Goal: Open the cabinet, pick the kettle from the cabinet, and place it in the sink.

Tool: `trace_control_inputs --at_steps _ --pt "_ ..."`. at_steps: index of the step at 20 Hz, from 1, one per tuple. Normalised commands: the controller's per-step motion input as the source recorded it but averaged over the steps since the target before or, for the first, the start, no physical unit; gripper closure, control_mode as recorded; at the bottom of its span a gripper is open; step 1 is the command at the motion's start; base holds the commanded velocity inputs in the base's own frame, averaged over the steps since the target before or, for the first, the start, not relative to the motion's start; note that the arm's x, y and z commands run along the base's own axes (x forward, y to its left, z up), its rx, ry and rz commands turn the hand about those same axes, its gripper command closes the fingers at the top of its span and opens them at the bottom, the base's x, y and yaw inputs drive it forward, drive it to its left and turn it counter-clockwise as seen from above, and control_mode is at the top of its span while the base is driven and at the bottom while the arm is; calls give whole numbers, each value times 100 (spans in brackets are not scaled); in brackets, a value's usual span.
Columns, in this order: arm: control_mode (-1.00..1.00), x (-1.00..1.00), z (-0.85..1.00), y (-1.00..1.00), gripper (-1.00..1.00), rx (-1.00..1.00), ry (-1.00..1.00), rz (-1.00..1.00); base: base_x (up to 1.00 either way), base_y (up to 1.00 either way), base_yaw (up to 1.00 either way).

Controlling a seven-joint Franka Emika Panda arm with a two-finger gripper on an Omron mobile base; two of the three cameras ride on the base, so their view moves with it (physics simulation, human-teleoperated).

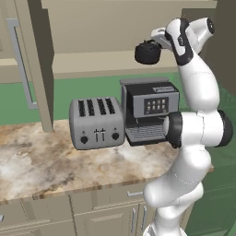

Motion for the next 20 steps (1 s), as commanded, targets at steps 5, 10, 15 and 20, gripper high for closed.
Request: trace_control_inputs --at_steps 5,10,15,20 --pt "-100 -61 0 3 100 0 0 0 0 0 0" --pt "-100 -70 0 8 100 0 0 0 0 0 0" --pt "-100 -75 0 13 100 0 0 0 0 0 0" --pt "-100 -75 0 17 100 -1 -7 0 0 0 0"
